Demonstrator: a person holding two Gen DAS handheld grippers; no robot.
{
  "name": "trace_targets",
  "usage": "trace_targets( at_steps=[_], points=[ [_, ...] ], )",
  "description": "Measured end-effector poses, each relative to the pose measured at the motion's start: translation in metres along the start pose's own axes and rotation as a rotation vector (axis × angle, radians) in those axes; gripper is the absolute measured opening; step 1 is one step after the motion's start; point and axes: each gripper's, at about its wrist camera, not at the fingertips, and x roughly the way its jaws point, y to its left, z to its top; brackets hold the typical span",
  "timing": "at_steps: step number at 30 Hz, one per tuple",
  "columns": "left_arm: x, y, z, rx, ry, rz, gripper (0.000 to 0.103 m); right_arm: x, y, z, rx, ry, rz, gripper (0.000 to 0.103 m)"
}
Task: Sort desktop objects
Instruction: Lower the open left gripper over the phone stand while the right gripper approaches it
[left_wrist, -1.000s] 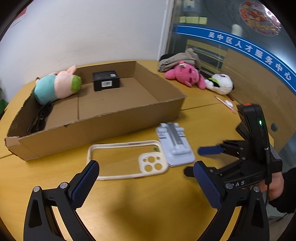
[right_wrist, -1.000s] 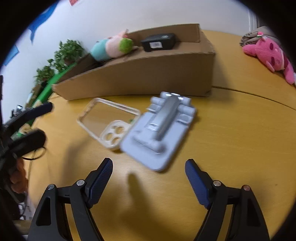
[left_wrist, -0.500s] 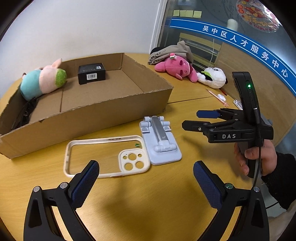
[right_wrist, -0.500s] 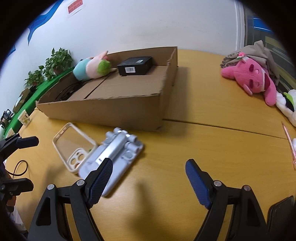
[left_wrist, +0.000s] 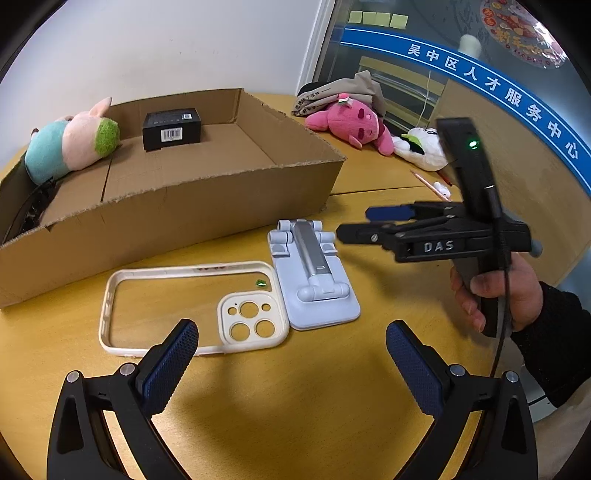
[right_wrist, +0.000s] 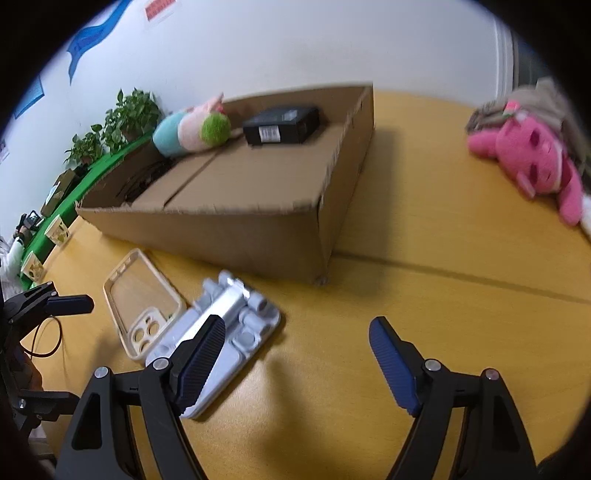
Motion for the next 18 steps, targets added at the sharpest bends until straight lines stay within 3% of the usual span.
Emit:
trace_targets(
  at_steps=[3,7,10,15,18],
  points=[
    [0.007,0.002,-0.001,-0.012,0.019,-0.003,0.101,0.007,-0.003,-0.004,0.010,0.051,0.030,0.078],
    [0.017,-0.001,0.002,-0.004,0.049,-0.028,0.098,0.007,0.002,-0.007,-0.048,0.067,0.040,0.068],
    [0.024,-0.001,0.008,-0.029,0.057,-0.044,0.096,0.007,0.006,-0.001,-0.083,0.066,0.064,0.068],
    [0.038,-0.001,0.017,-0.078,0.068,-0.095,0.086,0.023,0.011,0.018,-0.140,0.059,0.102,0.068],
    [0.042,-0.004,0.017,-0.068,0.090,-0.102,0.081,0.032,0.011,0.021,-0.154,0.065,0.148,0.062]
  ],
)
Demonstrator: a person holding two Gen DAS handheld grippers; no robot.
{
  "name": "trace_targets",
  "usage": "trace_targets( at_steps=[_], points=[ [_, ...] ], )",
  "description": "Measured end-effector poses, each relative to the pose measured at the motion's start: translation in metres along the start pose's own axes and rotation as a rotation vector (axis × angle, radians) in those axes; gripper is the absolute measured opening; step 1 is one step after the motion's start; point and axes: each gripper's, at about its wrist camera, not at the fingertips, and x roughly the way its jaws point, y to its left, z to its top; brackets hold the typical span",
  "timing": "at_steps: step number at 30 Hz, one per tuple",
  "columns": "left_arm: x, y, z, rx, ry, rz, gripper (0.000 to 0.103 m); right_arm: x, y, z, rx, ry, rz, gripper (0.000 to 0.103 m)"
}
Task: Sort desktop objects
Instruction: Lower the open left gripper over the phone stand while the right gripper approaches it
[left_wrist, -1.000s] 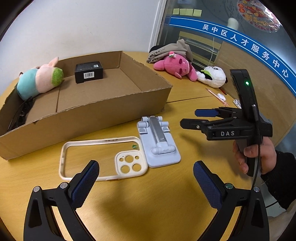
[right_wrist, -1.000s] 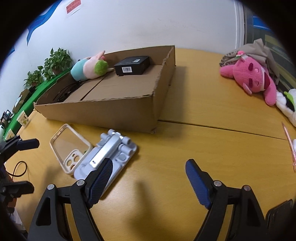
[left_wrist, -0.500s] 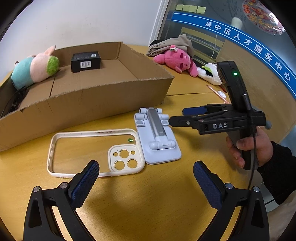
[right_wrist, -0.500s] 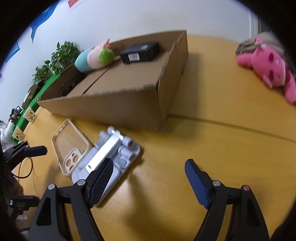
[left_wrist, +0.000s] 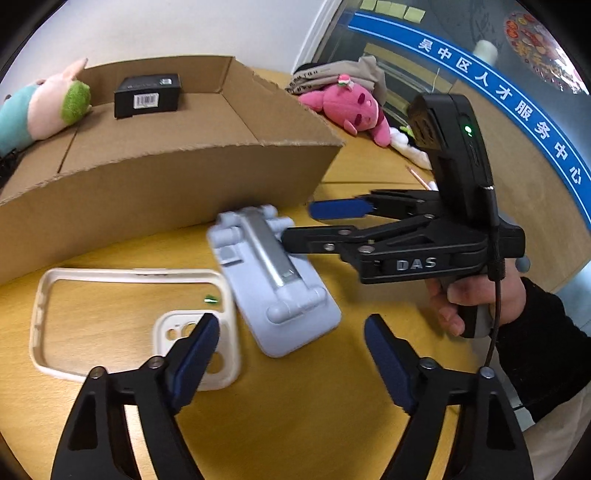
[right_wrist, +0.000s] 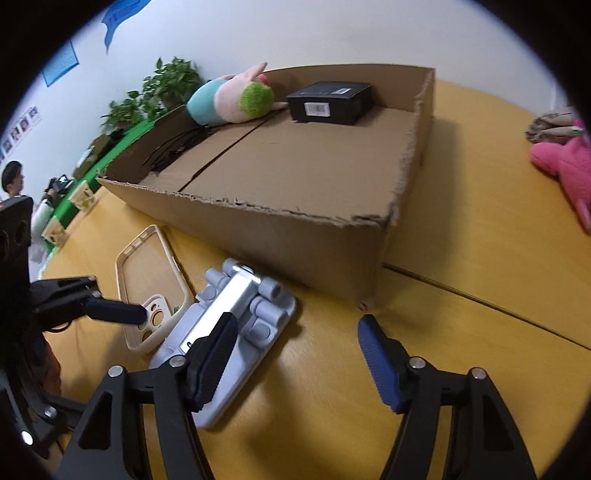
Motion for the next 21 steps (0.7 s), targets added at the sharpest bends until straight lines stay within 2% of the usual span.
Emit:
trace_targets(
  at_steps=[3,8,11,13,15,17,20,21],
  points=[
    [-0.002,-0.004,-0.004,0.030,0.007,0.010,0.080,-0.003,0.008,-0.007,-0.017,0.009,0.009,0.053],
    [-0.006,0.001,-0.012,0.022,0.023,0.004,0.080,-0.020,0.030,-0.034,0.032,0.027,0.048,0.050],
    [-0.013,0.006,-0.023,0.022,0.035,0.003,0.080,-0.027,0.053,-0.052,0.013,0.036,0.061,0.046],
    [-0.022,0.010,-0.032,0.030,0.040,-0.003,0.081,-0.029,0.068,-0.061,0.008,0.051,0.105,0.042],
    [-0.031,0.013,-0.040,0.043,0.039,-0.005,0.081,-0.030,0.082,-0.067,-0.012,0.069,0.137,0.042],
    [-0.038,0.017,-0.045,0.044,0.035,-0.007,0.081,-0.033,0.090,-0.070,-0.053,0.067,0.114,0.042],
    [-0.035,0.016,-0.041,0.032,0.039,-0.012,0.081,-0.043,0.072,-0.061,-0.025,0.026,0.064,0.043],
    [-0.032,0.012,-0.039,0.040,0.039,-0.016,0.082,-0.045,0.062,-0.056,-0.005,0.016,0.055,0.049]
  ],
)
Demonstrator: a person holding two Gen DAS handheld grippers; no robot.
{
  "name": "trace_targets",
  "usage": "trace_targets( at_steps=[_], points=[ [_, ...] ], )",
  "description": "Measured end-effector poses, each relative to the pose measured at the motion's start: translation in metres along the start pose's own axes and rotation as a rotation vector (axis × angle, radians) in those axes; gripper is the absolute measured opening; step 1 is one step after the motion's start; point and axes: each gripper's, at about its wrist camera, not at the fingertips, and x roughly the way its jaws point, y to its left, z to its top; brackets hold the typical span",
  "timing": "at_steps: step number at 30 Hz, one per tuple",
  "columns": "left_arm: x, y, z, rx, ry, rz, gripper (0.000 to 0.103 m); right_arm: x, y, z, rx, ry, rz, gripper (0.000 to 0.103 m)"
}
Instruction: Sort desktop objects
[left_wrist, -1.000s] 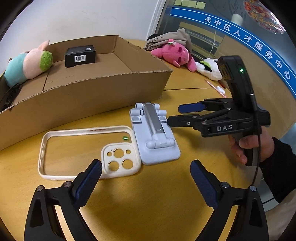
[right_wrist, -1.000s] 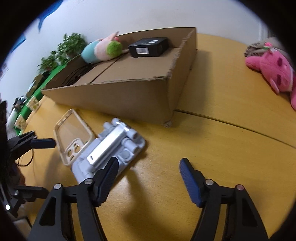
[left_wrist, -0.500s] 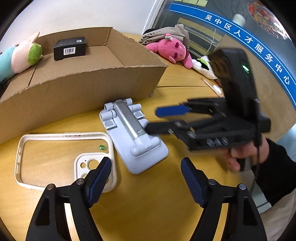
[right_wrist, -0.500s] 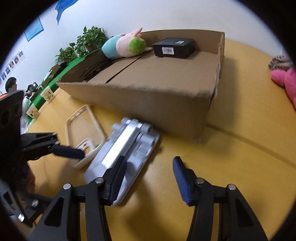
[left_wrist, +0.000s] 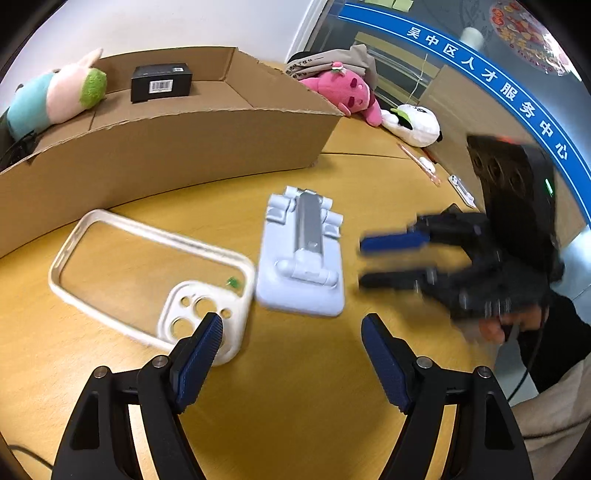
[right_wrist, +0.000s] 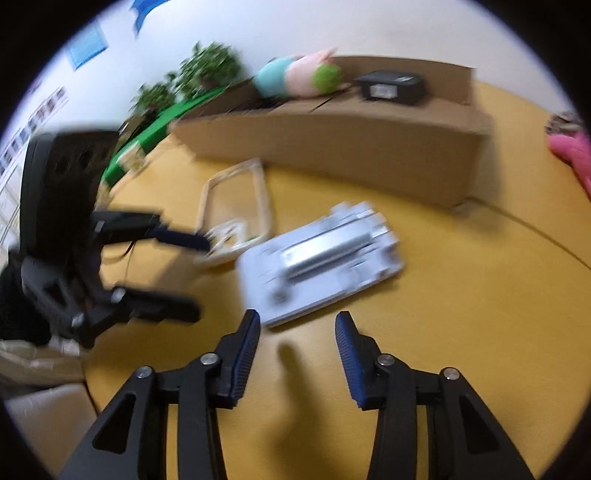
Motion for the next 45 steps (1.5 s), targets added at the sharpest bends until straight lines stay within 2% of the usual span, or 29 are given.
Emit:
trace_targets(
  at_steps=[1,2,5,8,11,15,18,19,22,24,27,30,34,36,37,39,44,45],
  points=[
    [0.004,-0.005,0.003,0.014,-0.003,0.002,0.083,-0.002,-0.010,0.006,0.007,-0.010,-0.010,0.059],
    [0.009,-0.009,0.006,0.029,-0.005,0.011,0.084,-0.002,-0.019,0.013,0.000,-0.018,-0.022,0.062],
    [0.024,-0.019,0.015,0.071,-0.002,0.058,0.085,0.007,-0.035,0.031,-0.054,-0.025,-0.050,0.064],
    [0.033,-0.021,0.024,0.074,0.004,0.072,0.085,0.023,-0.041,0.042,-0.102,-0.002,0.010,0.064],
    [0.035,-0.019,0.025,0.082,0.019,0.091,0.084,0.029,-0.030,0.041,-0.149,-0.005,0.078,0.061],
    [0.018,-0.005,0.019,0.062,0.005,0.098,0.084,0.024,-0.022,0.031,-0.158,-0.028,0.081,0.057],
    [-0.007,0.002,0.009,0.043,-0.020,0.044,0.084,0.017,-0.020,0.019,-0.130,-0.021,0.073,0.052],
    [-0.013,0.000,0.005,0.052,-0.022,0.025,0.084,0.015,-0.015,0.014,-0.130,-0.004,0.052,0.045],
    [-0.021,-0.015,-0.009,0.129,-0.012,-0.016,0.085,0.010,0.000,-0.005,-0.136,0.023,0.019,0.041],
    [-0.014,-0.023,-0.015,0.172,0.007,-0.018,0.086,0.005,0.006,-0.014,-0.125,0.027,0.018,0.040],
    [0.005,-0.026,-0.011,0.186,0.042,-0.003,0.086,0.004,0.008,-0.016,-0.103,0.028,-0.017,0.040],
    [0.014,-0.022,0.000,0.222,0.021,0.015,0.088,0.008,0.001,-0.010,-0.066,0.028,-0.046,0.041],
    [0.028,-0.010,0.009,0.250,0.065,0.036,0.090,0.013,-0.003,-0.011,-0.017,0.005,-0.029,0.040],
    [0.031,-0.010,0.008,0.299,0.058,0.045,0.091,0.013,-0.004,-0.013,0.014,-0.006,-0.014,0.034],
    [0.032,-0.010,0.007,0.322,0.057,0.048,0.090,0.013,-0.004,-0.015,0.027,-0.008,-0.018,0.028],
    [0.031,-0.010,0.007,0.346,0.042,0.047,0.078,0.012,-0.005,-0.020,0.049,-0.013,-0.019,0.028],
    [0.025,-0.009,0.003,0.371,0.049,0.006,0.075,0.007,-0.003,-0.025,0.091,-0.020,-0.031,0.027],
    [0.023,-0.008,0.003,0.362,0.048,-0.001,0.071,0.006,-0.002,-0.026,0.098,-0.022,-0.034,0.027]
  ],
)
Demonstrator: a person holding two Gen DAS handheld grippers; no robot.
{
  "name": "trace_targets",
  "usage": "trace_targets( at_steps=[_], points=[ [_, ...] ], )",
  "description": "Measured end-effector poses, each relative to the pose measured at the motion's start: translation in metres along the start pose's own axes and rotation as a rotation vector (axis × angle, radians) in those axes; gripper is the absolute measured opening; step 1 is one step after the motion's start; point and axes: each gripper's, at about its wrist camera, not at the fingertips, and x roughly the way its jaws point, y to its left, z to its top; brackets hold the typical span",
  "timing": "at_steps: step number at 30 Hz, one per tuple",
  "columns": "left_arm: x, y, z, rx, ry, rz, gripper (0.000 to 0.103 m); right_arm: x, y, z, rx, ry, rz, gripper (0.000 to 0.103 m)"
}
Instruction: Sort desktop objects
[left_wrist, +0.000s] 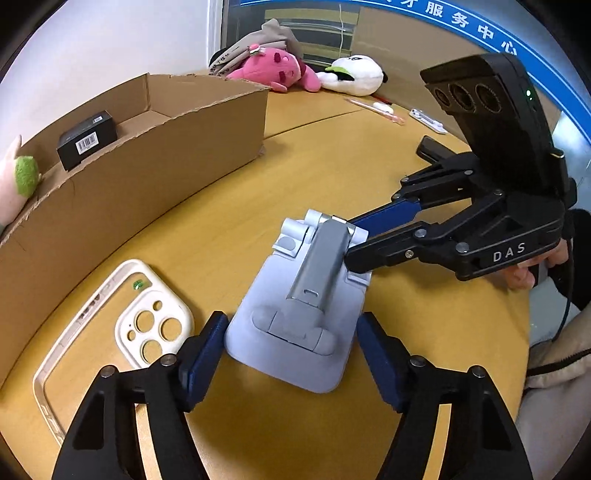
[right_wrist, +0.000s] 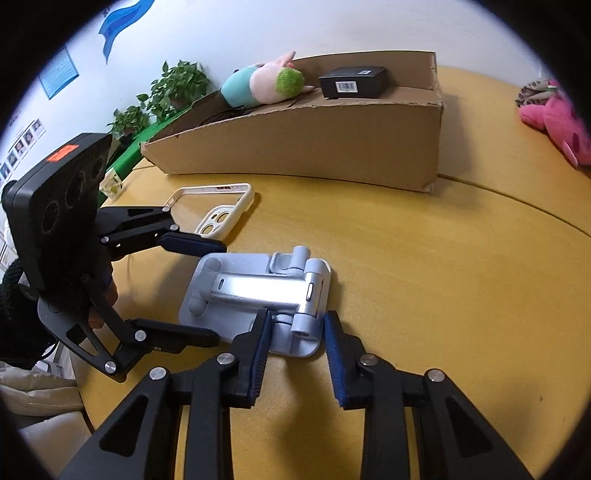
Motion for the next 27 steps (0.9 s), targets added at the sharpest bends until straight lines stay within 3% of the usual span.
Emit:
trace_targets(
  at_steps=[2,4,8,12,15,17,19,20,21,22,24,26,27],
  points=[
    [-0.009,0.005,0.000,-0.033,-0.018,-0.003,0.062,-0.003,0.003,-0.001,0.003,-0.007,-0.018,0.026],
    [-0.017,0.007,0.000,-0.046,-0.025,-0.014,0.061,-0.008,0.006,0.000,0.004,-0.019,-0.013,0.026],
    [-0.020,0.006,-0.005,-0.026,-0.015,0.034,0.061,-0.011,0.013,0.008,-0.010,-0.026,-0.020,0.025],
    [-0.018,0.005,-0.015,-0.018,0.003,0.027,0.063,-0.001,0.015,0.013,-0.006,-0.001,-0.015,0.012],
    [-0.017,-0.007,-0.021,0.047,0.016,0.034,0.082,0.005,0.019,0.015,-0.009,0.013,0.006,0.011],
    [-0.011,-0.016,-0.026,0.114,0.025,0.072,0.081,0.009,0.023,0.016,-0.019,0.027,0.020,0.011],
    [-0.015,-0.017,-0.027,0.124,0.015,0.066,0.071,0.010,0.024,0.017,-0.013,0.043,0.028,0.013],
    [-0.018,-0.017,-0.027,0.129,0.015,0.061,0.071,0.011,0.023,0.018,-0.007,0.054,0.037,0.013],
    [-0.021,-0.017,-0.026,0.137,0.016,0.057,0.070,0.012,0.022,0.018,-0.002,0.065,0.042,0.021],
    [-0.023,-0.017,-0.026,0.142,0.013,0.055,0.070,0.012,0.021,0.018,0.002,0.077,0.040,0.045],
    [-0.028,-0.018,-0.026,0.147,0.007,0.053,0.070,0.016,0.024,0.015,0.001,0.097,0.060,0.067],
    [-0.032,-0.019,-0.024,0.150,0.007,0.052,0.070,0.018,0.036,0.012,-0.036,0.092,0.086,0.064],
    [-0.033,-0.020,-0.023,0.150,0.007,0.053,0.070,0.019,0.043,0.010,-0.065,0.092,0.074,0.056]
  ],
)
